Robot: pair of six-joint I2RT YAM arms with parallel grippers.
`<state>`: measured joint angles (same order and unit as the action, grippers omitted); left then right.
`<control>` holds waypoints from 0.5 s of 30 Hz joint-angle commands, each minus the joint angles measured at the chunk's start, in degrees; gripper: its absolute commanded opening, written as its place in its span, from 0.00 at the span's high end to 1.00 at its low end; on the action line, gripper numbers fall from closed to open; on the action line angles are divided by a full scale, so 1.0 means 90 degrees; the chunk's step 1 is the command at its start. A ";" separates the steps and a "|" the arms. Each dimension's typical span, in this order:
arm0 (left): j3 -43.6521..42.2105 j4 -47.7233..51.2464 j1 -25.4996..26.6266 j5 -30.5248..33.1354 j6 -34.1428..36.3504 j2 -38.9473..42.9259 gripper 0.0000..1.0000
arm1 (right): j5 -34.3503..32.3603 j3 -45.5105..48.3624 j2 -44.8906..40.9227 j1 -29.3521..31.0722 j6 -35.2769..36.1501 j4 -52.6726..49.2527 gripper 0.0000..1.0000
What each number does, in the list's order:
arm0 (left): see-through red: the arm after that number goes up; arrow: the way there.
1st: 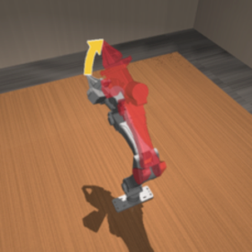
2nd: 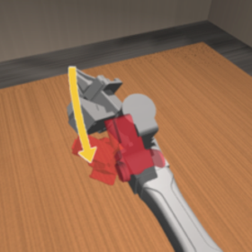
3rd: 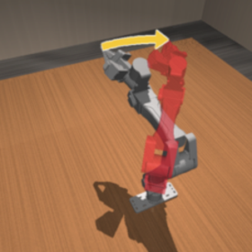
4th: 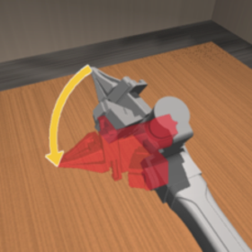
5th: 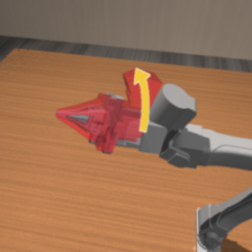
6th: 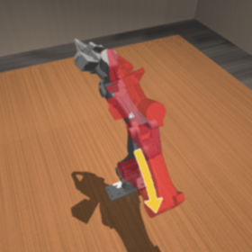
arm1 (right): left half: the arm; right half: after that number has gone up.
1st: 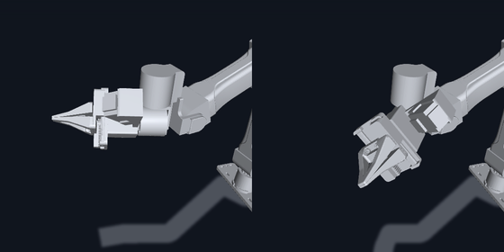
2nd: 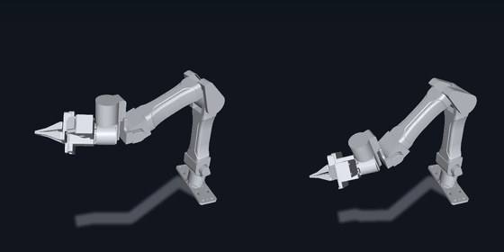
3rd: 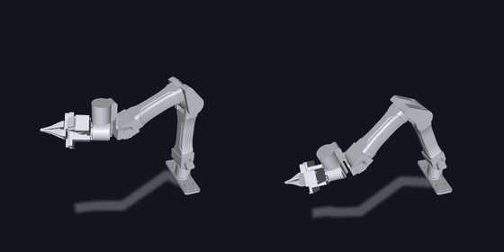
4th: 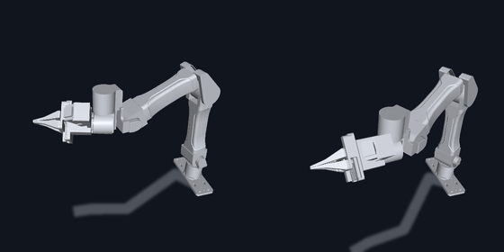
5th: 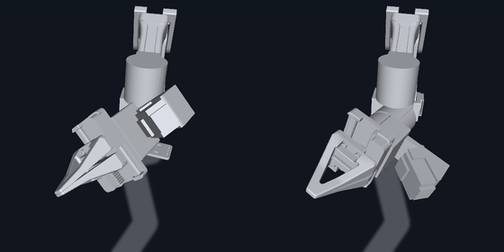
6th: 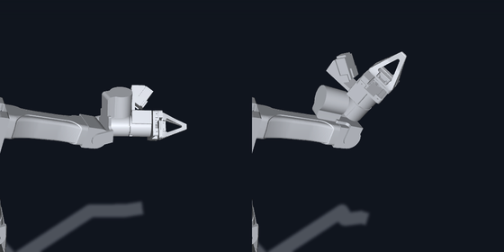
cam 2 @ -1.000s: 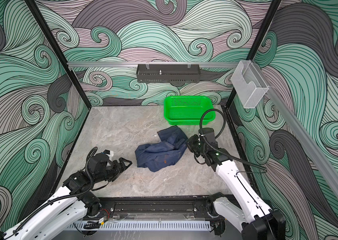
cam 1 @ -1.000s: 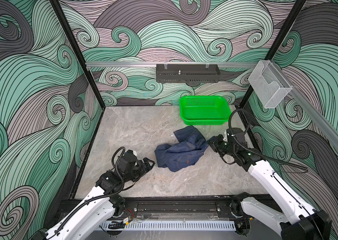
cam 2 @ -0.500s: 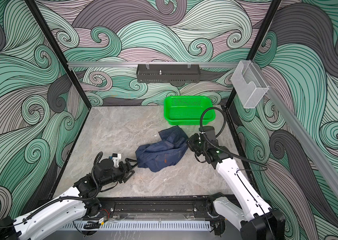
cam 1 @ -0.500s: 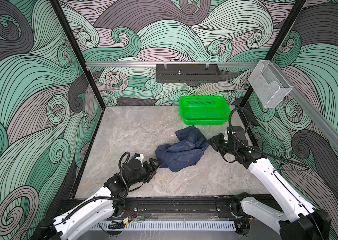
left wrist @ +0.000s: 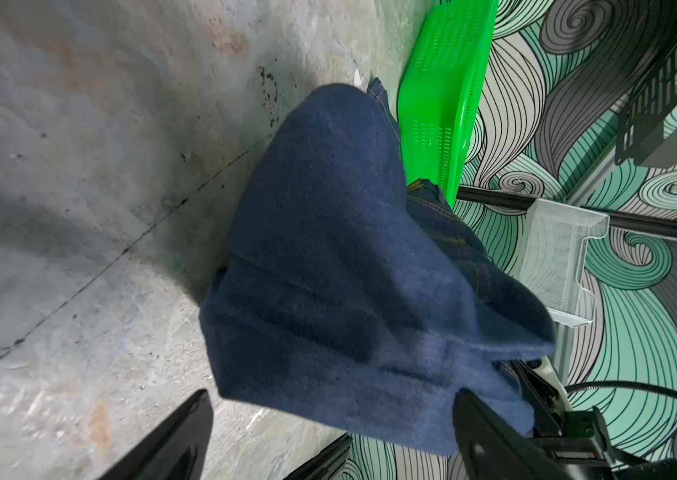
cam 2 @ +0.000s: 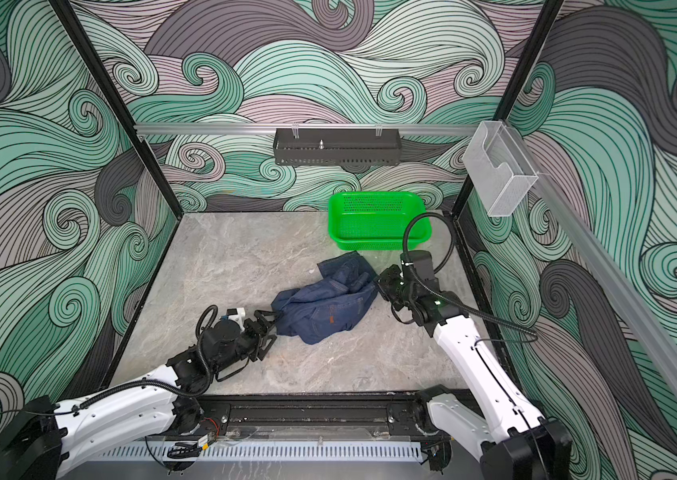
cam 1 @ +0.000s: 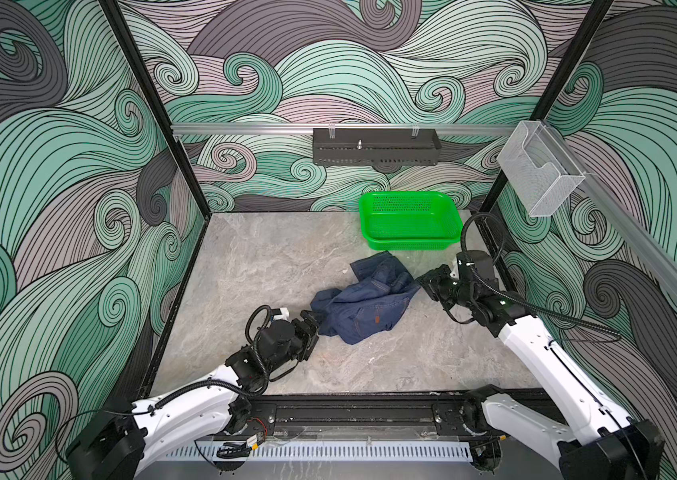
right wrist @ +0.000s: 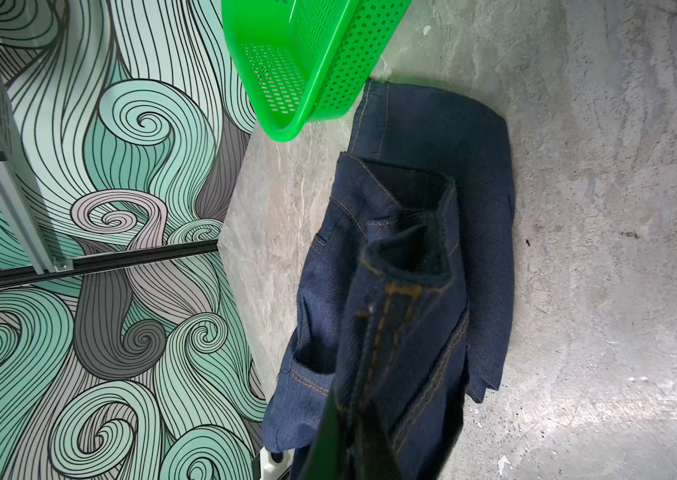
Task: Fold and stack the trousers
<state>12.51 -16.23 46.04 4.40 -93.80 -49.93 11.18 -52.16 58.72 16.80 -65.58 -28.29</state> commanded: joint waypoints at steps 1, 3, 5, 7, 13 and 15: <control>0.0193 -0.0533 0.0023 0.0494 -0.0007 -0.0158 0.03 | 0.0051 -0.0277 -0.0162 -0.0120 -0.0019 0.0062 1.00; 0.0221 -0.0570 0.0023 0.0642 0.0033 -0.0292 0.01 | 0.0096 -0.0281 -0.0186 -0.0160 -0.0019 0.0049 1.00; 0.0221 -0.0713 0.0021 0.0761 0.0079 -0.0446 0.01 | 0.0125 -0.0289 -0.0205 -0.0191 -0.0034 0.0063 1.00; 0.0194 -0.0839 -0.0021 0.0817 0.0080 -0.0594 0.01 | 0.0167 -0.0306 -0.0216 -0.0230 -0.0039 0.0063 1.00; 0.0211 -0.1421 -0.0194 0.0600 0.0139 -0.1194 0.01 | 0.0443 -0.0689 -0.0166 -0.0330 0.0091 0.0112 1.00; 0.0218 -0.1584 -0.0358 0.0434 0.0203 -0.1259 0.01 | 0.0655 -0.1190 0.0020 -0.0335 0.0333 0.0071 1.00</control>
<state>12.62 -25.93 44.45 9.17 -93.38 -60.58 14.46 -57.41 58.26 14.20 -64.90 -29.56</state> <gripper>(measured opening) 0.985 0.048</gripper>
